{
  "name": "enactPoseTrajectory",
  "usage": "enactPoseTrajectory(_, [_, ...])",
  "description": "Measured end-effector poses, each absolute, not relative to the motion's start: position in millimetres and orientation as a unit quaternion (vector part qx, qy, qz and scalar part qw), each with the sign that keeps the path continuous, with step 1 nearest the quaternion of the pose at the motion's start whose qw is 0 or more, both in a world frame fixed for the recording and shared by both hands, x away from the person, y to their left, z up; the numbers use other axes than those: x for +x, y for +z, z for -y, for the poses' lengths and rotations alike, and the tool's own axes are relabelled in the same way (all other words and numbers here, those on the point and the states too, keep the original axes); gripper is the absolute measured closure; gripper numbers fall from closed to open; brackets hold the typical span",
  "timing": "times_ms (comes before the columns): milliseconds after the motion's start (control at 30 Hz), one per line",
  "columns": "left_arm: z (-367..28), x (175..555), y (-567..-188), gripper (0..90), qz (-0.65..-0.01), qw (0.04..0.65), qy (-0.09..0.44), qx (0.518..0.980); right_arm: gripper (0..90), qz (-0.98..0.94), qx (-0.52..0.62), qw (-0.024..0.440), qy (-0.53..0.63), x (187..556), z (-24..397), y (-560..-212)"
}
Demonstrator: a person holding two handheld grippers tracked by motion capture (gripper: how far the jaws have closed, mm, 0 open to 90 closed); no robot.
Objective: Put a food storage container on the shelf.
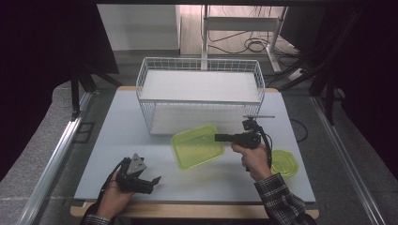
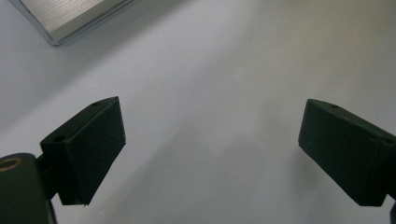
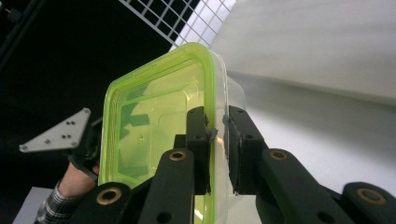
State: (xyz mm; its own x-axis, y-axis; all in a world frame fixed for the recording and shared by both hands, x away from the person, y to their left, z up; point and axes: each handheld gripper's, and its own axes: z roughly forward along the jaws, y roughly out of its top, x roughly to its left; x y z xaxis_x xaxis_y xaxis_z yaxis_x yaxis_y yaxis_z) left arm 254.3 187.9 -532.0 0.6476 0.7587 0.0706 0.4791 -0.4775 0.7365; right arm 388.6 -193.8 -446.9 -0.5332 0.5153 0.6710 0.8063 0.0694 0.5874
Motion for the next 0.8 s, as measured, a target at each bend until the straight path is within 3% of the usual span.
enactPoseTrajectory(800, [-191, 255, -531, 6.5, -0.383, 0.352, 0.196, 0.831, 79.9, 0.695, -0.455, 0.121, -0.543, 402, 196, -379])
